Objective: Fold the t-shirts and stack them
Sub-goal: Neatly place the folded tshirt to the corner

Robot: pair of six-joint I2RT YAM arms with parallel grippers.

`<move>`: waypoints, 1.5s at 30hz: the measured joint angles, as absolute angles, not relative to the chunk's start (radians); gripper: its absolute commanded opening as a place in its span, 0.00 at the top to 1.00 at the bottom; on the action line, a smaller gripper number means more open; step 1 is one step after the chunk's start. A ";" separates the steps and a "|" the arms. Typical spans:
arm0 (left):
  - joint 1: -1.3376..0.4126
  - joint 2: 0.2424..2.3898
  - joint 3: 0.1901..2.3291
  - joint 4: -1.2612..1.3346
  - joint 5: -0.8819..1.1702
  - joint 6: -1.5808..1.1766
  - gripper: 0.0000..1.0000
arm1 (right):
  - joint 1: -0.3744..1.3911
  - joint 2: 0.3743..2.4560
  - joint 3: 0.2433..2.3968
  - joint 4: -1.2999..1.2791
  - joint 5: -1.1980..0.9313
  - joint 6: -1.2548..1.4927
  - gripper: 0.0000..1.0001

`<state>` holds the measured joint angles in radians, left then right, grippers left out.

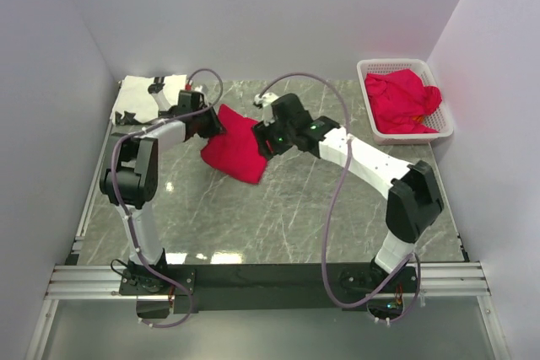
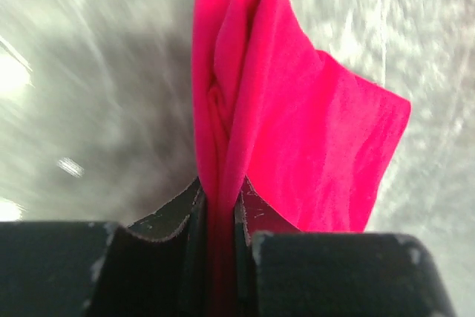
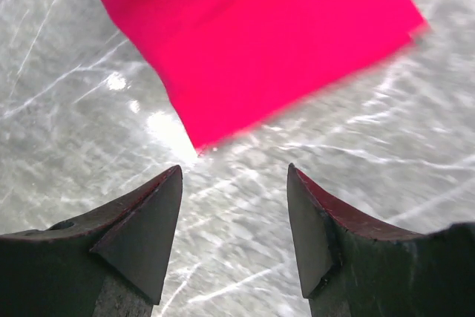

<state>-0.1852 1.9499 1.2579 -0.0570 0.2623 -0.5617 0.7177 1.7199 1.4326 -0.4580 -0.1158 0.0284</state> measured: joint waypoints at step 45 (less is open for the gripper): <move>0.072 2.251 2.125 -0.324 0.144 -0.046 0.99 | 0.660 1.726 1.401 -0.498 -0.113 -0.009 0.36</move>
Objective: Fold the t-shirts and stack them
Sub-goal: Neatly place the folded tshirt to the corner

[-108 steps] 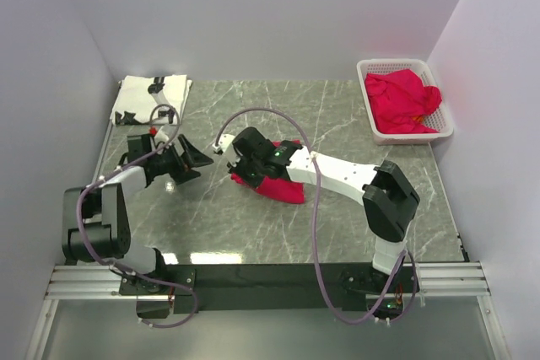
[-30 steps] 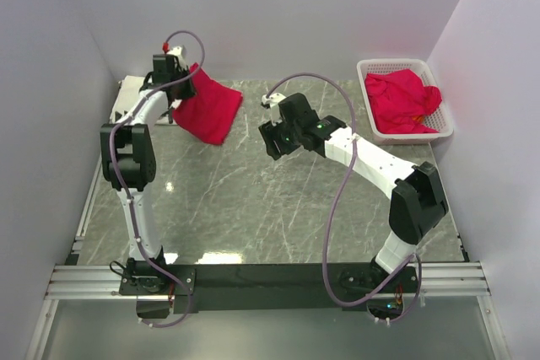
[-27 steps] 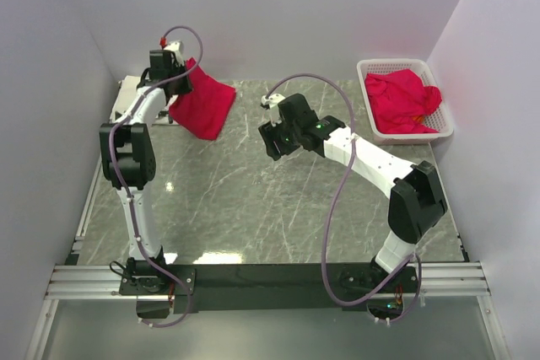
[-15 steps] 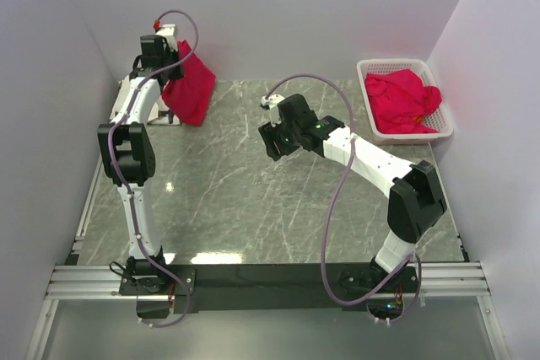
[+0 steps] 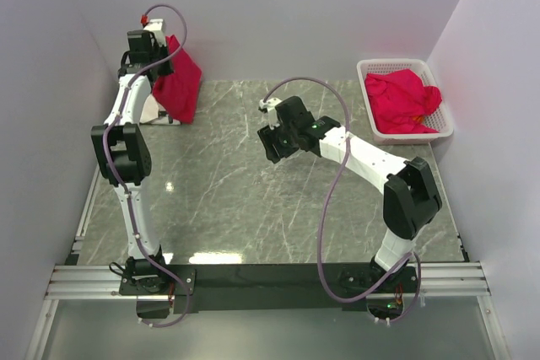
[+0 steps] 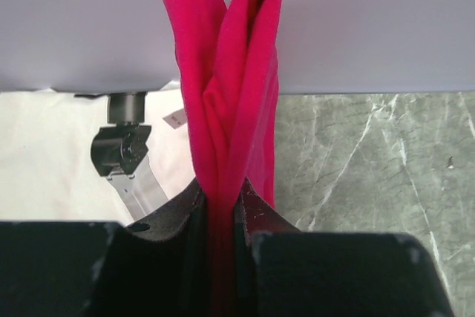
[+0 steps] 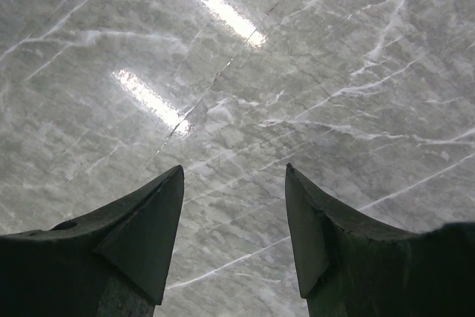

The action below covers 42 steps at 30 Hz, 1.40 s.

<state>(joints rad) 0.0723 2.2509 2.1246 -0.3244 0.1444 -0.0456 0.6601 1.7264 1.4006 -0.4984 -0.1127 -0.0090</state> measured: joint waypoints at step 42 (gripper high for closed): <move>0.192 2.358 2.239 -0.359 0.268 0.019 0.99 | 0.660 1.803 1.433 -0.516 -0.141 -0.008 0.38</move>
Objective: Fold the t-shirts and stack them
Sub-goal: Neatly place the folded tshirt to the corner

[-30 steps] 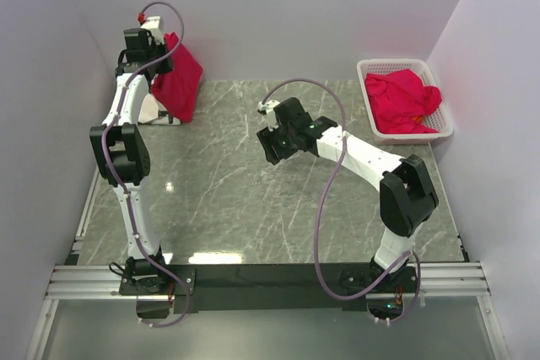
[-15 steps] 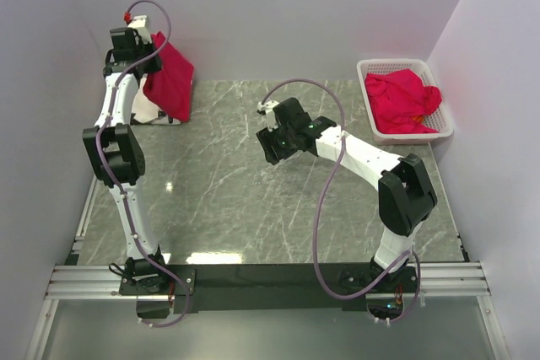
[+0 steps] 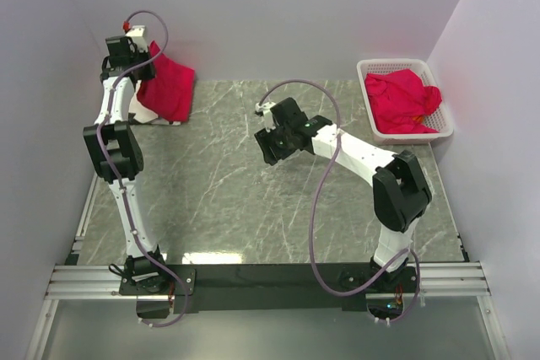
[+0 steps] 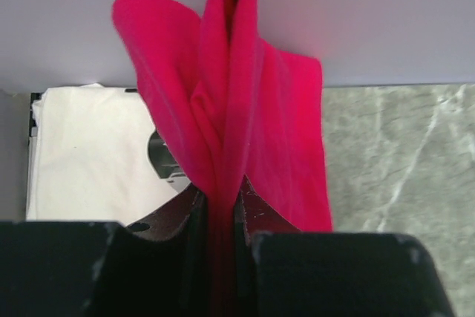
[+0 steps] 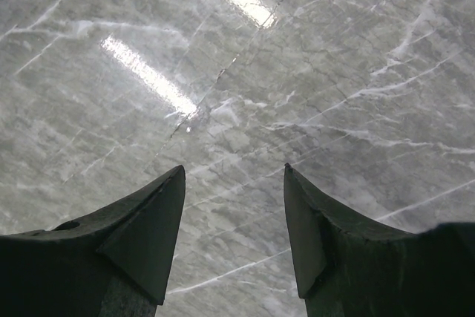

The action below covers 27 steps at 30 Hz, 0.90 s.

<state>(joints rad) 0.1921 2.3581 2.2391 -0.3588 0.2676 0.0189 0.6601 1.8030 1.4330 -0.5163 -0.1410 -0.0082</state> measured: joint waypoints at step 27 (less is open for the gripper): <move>0.256 2.485 2.239 -0.250 0.257 0.229 0.96 | 0.660 1.858 1.458 -0.553 -0.159 -0.008 0.38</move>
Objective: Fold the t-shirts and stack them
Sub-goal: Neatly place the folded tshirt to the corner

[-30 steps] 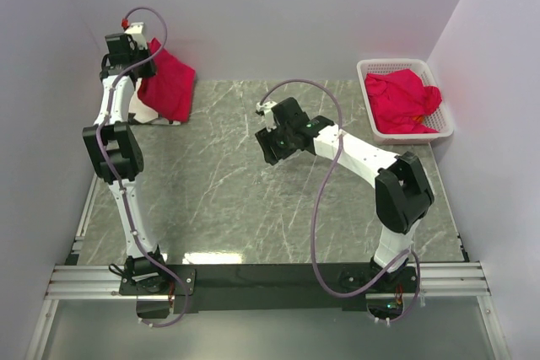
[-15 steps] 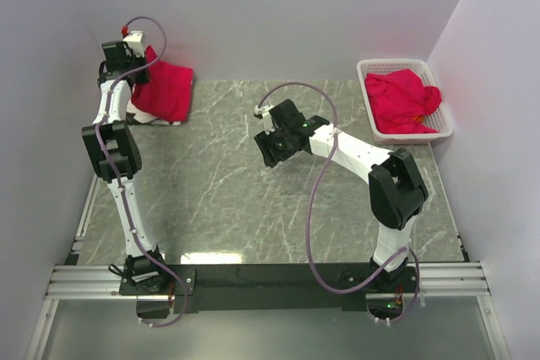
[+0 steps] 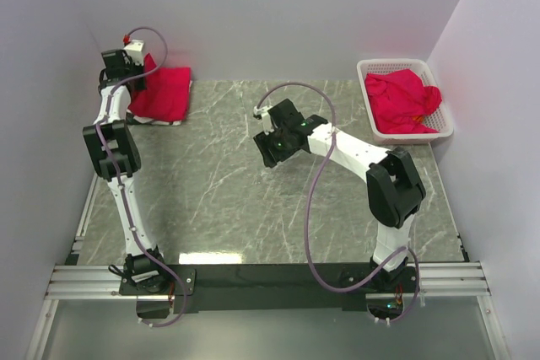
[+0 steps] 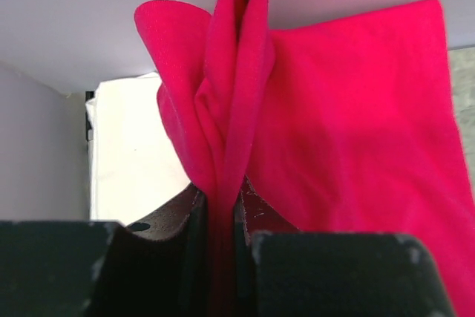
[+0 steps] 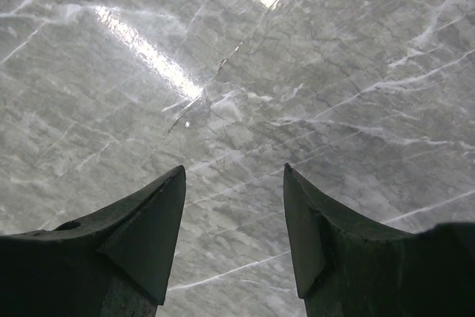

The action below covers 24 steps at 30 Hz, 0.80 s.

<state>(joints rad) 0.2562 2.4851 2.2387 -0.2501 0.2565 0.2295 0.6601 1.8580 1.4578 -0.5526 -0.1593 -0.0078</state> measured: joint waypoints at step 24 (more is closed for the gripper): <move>0.286 2.552 2.250 -0.193 0.246 0.335 0.60 | 0.671 1.906 1.489 -0.564 -0.166 -0.008 0.38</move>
